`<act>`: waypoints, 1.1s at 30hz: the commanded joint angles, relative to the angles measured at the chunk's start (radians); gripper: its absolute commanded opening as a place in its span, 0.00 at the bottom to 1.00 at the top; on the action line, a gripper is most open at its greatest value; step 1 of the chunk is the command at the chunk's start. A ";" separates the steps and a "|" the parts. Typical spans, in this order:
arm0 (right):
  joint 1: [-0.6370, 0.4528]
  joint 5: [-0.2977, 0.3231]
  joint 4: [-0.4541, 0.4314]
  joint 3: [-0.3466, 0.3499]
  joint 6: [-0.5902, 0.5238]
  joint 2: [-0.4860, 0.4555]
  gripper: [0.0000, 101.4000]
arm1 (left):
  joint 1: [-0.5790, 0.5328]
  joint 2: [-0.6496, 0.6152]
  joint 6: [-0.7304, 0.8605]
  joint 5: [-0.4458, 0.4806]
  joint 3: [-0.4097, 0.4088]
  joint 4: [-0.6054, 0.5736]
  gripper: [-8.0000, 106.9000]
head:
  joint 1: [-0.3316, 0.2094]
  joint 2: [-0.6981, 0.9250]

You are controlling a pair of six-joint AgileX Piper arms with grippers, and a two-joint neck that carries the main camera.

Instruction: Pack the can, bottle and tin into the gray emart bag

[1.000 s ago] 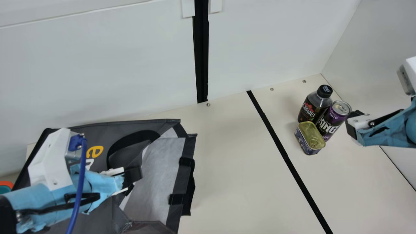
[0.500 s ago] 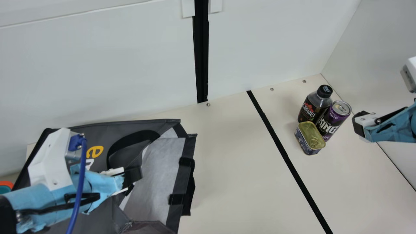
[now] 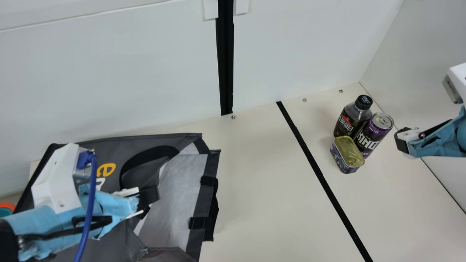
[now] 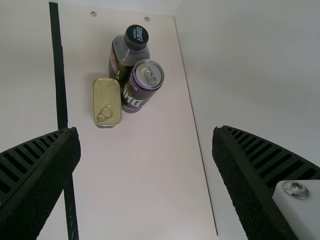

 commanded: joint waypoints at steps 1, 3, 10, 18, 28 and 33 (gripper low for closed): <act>-0.004 0.002 0.006 0.001 -0.006 0.007 0.90 | 0.000 0.000 0.000 0.000 0.000 0.000 0.16 | -0.023 -0.001; -0.010 0.001 0.011 0.002 -0.012 0.015 0.90 | 0.000 0.000 0.000 0.000 0.000 0.000 0.16 | -0.023 -0.001; -0.027 -0.005 0.031 0.006 -0.030 0.048 0.90 | 0.000 0.000 0.000 0.000 0.000 0.000 0.16 | -0.023 -0.001; -0.032 -0.015 0.049 0.007 -0.049 0.085 0.90 | 0.000 0.000 0.000 0.000 0.000 0.000 0.16 | -0.023 -0.001; -0.041 -0.034 0.069 0.012 -0.078 0.136 0.90 | 0.000 0.000 0.000 0.000 0.000 0.000 0.16 | -0.023 -0.001; -0.047 -0.042 0.081 0.007 -0.096 0.165 0.90 | 0.000 0.000 0.000 0.000 0.000 0.000 0.16 | -0.023 -0.001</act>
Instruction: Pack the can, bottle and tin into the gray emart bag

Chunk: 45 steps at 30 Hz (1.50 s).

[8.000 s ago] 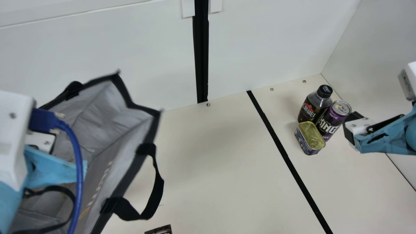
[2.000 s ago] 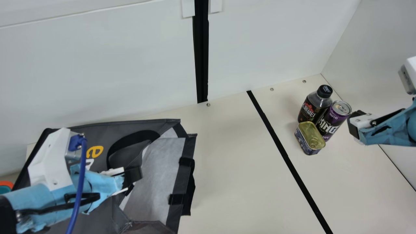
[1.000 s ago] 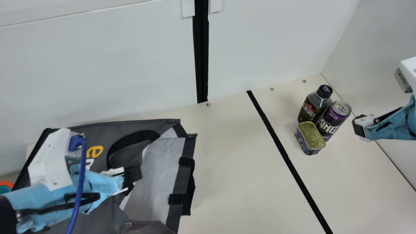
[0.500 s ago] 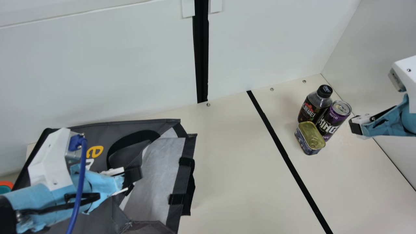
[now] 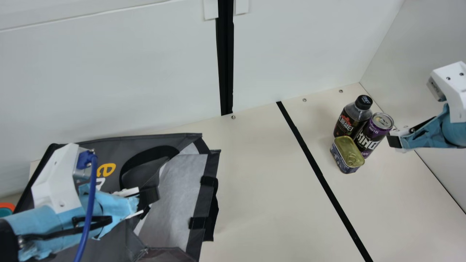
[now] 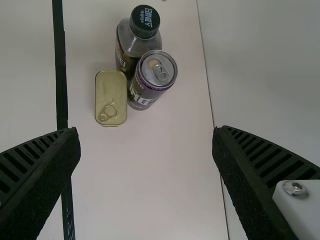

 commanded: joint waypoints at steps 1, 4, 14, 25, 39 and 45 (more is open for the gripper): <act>-0.004 -0.003 0.004 -0.004 -0.006 0.009 0.90 | 0.000 0.000 0.000 0.000 0.000 0.000 0.16 | -0.023 -0.002; -0.008 -0.007 0.010 -0.008 -0.017 0.028 0.90 | 0.000 0.000 0.000 0.000 0.000 0.000 0.16 | -0.023 -0.002; -0.016 -0.022 0.024 -0.025 -0.044 0.091 0.90 | 0.000 0.000 0.000 0.000 0.000 0.000 0.16 | -0.023 -0.002; -0.013 -0.045 0.027 -0.036 -0.058 0.159 0.90 | 0.000 0.000 0.000 0.000 0.000 0.000 0.16 | -0.023 -0.002; 0.001 -0.081 0.030 -0.054 -0.062 0.256 0.90 | 0.000 0.000 0.000 0.000 0.000 0.000 0.16 | -0.023 -0.002; 0.009 -0.093 0.034 -0.073 -0.057 0.304 0.90 | 0.000 0.000 0.000 0.000 0.000 0.000 0.16 | -0.023 -0.002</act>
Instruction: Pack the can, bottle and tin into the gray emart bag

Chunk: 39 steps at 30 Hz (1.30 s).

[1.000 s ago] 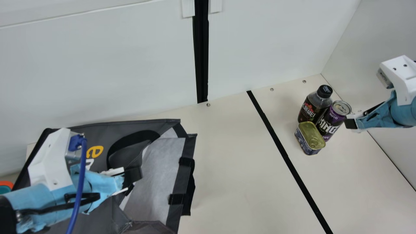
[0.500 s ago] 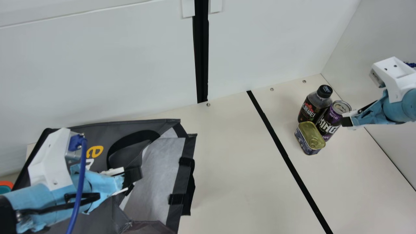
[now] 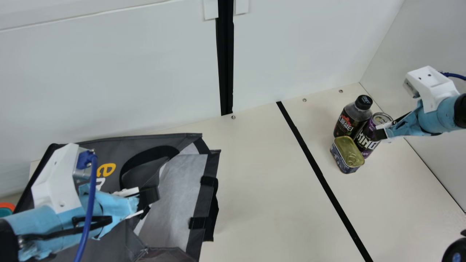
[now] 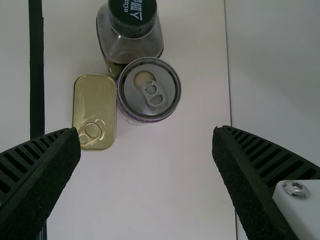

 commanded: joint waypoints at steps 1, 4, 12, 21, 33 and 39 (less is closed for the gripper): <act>0.002 -0.001 0.001 -0.006 0.006 0.016 0.90 | 0.000 0.000 0.000 0.000 0.000 0.000 0.16 | -0.023 -0.001; 0.006 -0.006 0.004 -0.020 0.010 0.042 0.90 | 0.000 0.000 0.000 0.000 0.000 0.000 0.16 | -0.023 -0.001; 0.014 -0.014 0.014 -0.064 0.026 0.113 0.90 | 0.000 0.000 0.000 0.000 0.000 0.000 0.16 | -0.023 -0.001; 0.021 -0.018 0.029 -0.107 0.032 0.181 0.90 | 0.000 0.000 0.000 0.000 0.000 0.000 0.16 | -0.023 -0.001; 0.035 -0.022 0.040 -0.130 0.038 0.238 0.90 | 0.000 0.000 0.000 0.000 0.000 0.000 0.16 | -0.023 -0.001; 0.040 -0.012 0.029 -0.141 0.058 0.256 0.76 | 0.000 0.000 0.000 0.000 0.000 0.000 0.16 | -0.023 -0.001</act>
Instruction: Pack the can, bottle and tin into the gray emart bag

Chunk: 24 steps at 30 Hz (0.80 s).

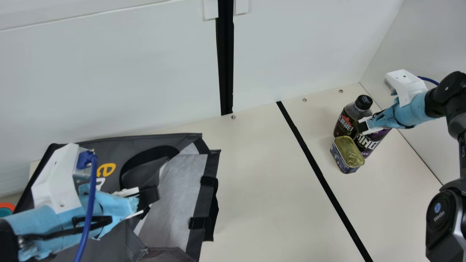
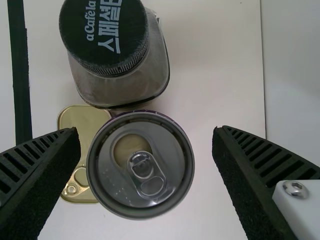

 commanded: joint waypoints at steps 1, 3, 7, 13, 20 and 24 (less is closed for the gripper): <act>0.000 0.004 -0.005 -0.004 0.006 0.003 0.70 | 0.000 0.000 0.000 0.000 0.000 0.000 0.16 | -0.023 -0.002; 0.000 0.007 -0.006 -0.008 0.010 0.008 0.57 | 0.000 0.000 0.000 0.000 0.000 0.000 0.16 | -0.023 -0.002; 0.001 0.012 -0.006 -0.017 0.016 0.015 0.30 | 0.000 0.000 0.000 0.000 0.000 0.000 0.16 | -0.023 -0.002; 0.000 0.014 -0.007 -0.020 0.020 0.012 0.00 | 0.000 0.000 0.000 0.000 0.000 0.000 0.16 | -0.023 -0.002; -0.003 0.011 -0.016 -0.019 0.023 -0.015 0.00 | 0.000 0.000 0.000 0.000 0.000 0.000 0.16 | -0.023 -0.002; -0.004 0.012 -0.028 -0.013 0.025 -0.041 0.00 | 0.000 0.000 0.000 0.000 0.000 0.000 0.16 | -0.023 -0.002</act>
